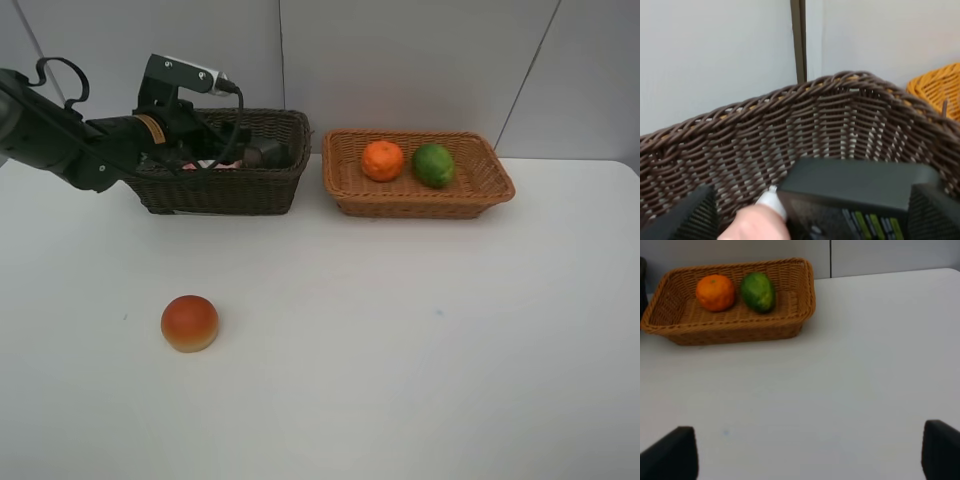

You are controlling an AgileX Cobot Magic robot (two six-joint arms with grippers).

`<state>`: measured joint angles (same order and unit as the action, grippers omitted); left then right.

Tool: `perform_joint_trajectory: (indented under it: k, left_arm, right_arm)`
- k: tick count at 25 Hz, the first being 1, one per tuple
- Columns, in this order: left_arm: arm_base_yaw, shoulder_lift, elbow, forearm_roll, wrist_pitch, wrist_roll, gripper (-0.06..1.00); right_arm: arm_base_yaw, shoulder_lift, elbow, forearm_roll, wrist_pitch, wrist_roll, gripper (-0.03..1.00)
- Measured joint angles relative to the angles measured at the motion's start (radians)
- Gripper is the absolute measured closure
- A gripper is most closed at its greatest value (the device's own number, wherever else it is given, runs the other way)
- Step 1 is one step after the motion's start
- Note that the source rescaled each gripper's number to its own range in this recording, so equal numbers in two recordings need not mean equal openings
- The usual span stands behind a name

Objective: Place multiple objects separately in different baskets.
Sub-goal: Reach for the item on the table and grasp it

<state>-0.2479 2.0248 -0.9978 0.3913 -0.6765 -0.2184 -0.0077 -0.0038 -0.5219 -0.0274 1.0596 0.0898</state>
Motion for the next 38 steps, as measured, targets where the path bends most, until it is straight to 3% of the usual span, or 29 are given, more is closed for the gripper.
perform_joint_trajectory:
  k: [5,11,19,23,26,30,35,38]
  left_arm:
    - [0.000,-0.127,0.000,0.036,0.222,-0.029,-0.04]
    - [-0.019,-0.312,0.001,0.112,0.558,-0.108,-0.04]
    - [-0.121,-0.494,0.001,0.134,0.948,-0.100,-0.04]
    - [-0.167,-0.531,0.001,0.122,1.146,-0.047,-0.04]
    - [-0.200,-0.544,0.001,0.062,1.266,0.031,-0.04]
    - [-0.237,-0.544,-0.001,-0.091,1.408,0.218,-0.04]
    - [-0.256,-0.545,-0.001,-0.322,1.497,0.479,-0.04]
    - [-0.278,-0.545,-0.002,-0.362,1.501,0.568,-0.04]
  right_arm:
    - [0.000,0.000,0.000,0.000,0.000,0.000,0.00]
    - [0.000,0.000,0.000,0.000,0.000,0.000,0.00]
    - [0.000,0.000,0.000,0.001,0.000,0.000,0.00]
    - [0.000,0.000,0.000,0.001,0.000,0.000,0.00]
    - [0.000,0.000,0.000,0.001,0.000,0.000,0.00]
    - [0.000,0.000,0.000,0.001,0.000,0.000,0.00]
    - [0.000,0.000,0.000,0.001,0.000,0.000,0.00]
    - [0.000,0.000,0.000,0.001,0.000,0.000,0.00]
